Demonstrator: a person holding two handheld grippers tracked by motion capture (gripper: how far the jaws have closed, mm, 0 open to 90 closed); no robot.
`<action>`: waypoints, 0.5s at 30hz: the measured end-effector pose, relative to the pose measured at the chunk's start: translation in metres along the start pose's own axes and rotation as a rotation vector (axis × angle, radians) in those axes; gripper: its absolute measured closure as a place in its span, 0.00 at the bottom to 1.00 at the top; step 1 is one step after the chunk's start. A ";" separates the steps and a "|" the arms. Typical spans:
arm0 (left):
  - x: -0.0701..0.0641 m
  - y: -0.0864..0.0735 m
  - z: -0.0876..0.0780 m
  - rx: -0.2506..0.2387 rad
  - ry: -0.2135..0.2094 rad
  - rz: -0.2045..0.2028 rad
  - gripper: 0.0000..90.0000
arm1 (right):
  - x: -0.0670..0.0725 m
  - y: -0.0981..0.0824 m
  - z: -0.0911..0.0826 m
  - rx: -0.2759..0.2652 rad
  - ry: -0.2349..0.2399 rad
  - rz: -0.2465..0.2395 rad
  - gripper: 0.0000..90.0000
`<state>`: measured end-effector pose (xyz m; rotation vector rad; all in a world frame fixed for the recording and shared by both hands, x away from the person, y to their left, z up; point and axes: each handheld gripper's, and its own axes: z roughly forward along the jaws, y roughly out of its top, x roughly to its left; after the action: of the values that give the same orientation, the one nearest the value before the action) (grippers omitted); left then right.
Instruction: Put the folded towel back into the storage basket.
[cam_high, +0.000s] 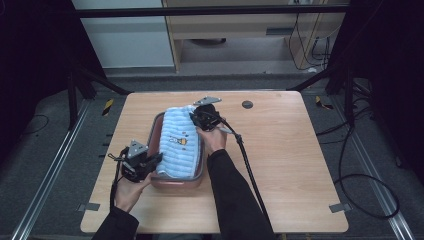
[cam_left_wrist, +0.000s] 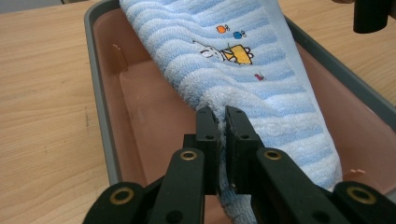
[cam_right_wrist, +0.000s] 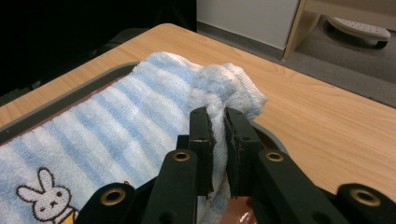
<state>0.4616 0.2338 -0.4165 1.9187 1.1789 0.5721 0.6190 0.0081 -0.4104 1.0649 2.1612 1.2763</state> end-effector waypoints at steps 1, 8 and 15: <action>0.000 -0.001 0.001 0.005 0.003 0.002 0.94 | 0.000 0.000 0.000 0.000 0.000 0.000 0.92; -0.002 -0.006 0.003 0.021 0.008 0.009 0.94 | 0.001 -0.009 0.004 0.025 0.000 0.000 0.91; 0.002 -0.010 0.005 0.038 0.009 -0.007 0.92 | 0.005 -0.016 0.009 0.063 0.005 -0.012 0.89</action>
<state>0.4606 0.2357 -0.4281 1.9451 1.2094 0.5597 0.6157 0.0125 -0.4287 1.0724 2.2217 1.2140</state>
